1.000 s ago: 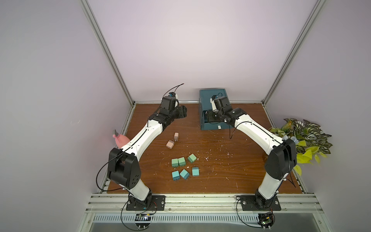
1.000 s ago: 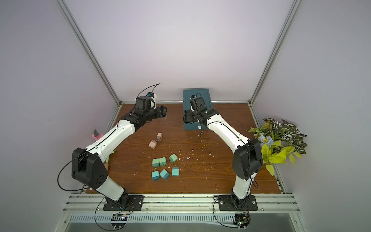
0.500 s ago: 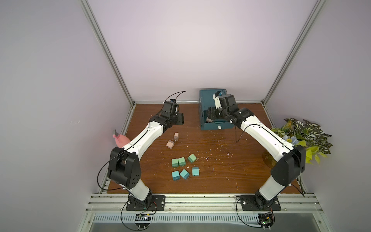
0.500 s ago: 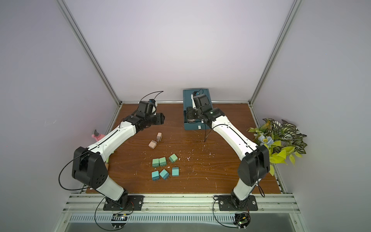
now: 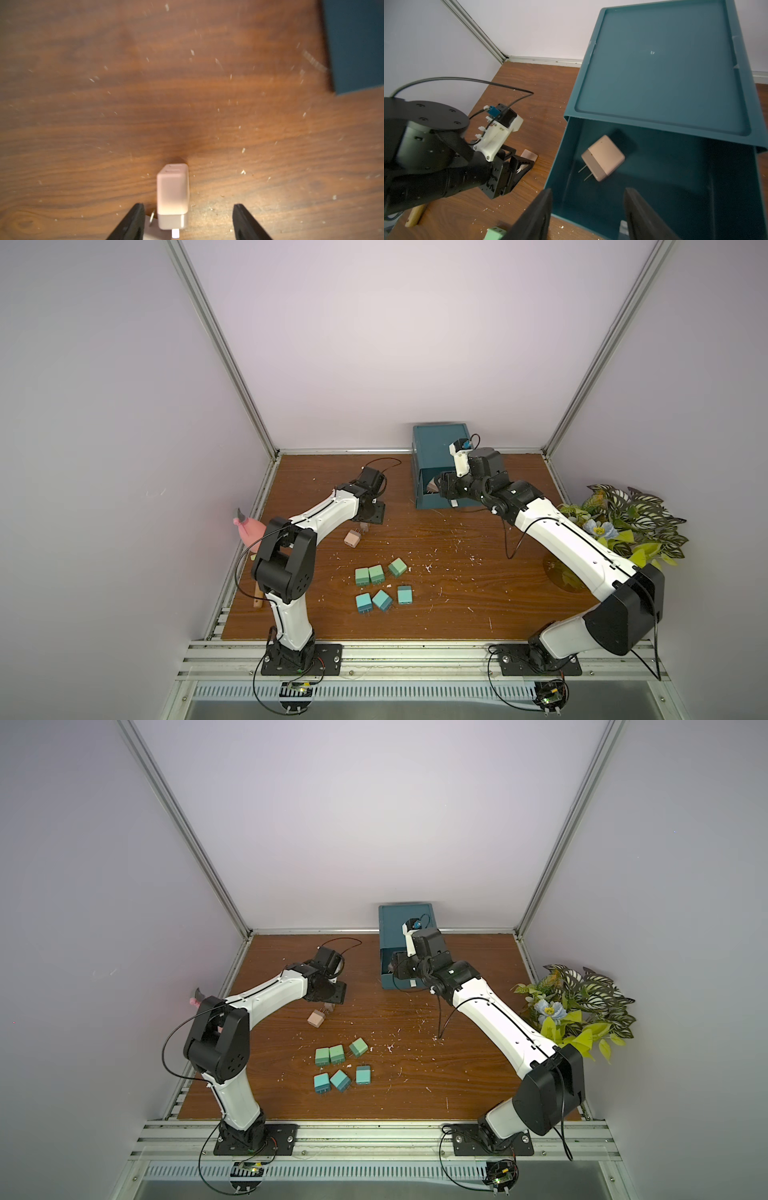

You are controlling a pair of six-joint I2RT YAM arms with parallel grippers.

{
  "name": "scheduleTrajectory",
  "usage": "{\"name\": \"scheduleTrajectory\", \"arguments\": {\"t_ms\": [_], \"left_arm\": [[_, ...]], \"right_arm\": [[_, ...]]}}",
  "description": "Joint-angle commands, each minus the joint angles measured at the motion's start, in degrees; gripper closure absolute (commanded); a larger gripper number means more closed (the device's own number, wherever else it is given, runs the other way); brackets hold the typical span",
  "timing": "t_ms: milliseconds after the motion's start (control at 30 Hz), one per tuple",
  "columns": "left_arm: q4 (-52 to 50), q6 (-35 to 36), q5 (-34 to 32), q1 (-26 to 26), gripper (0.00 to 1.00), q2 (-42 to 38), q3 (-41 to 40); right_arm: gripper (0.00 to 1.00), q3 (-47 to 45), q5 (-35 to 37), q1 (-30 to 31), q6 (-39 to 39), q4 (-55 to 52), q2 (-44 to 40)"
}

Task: Place the plugs into the drawer by color
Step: Pick up the plug from the center of the board.

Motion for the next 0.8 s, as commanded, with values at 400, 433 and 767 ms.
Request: {"name": "scheduleTrajectory", "arguments": {"t_ms": [400,433,767], "left_arm": [[-3.9,-0.2,-3.6,-0.4,0.50,3.3,1.6],[-3.9,0.0,-3.8,-0.4,0.51,3.5,1.7],[-3.9,0.2,-4.4,-0.4,0.73,5.6,2.1]], "right_arm": [[0.38,-2.2,0.3,-0.8,-2.1,4.3,-4.9],[0.39,-2.2,0.3,-0.8,-2.0,4.3,-4.9],[0.40,-2.4,1.2,-0.8,-2.1,4.4,-5.8]]}}
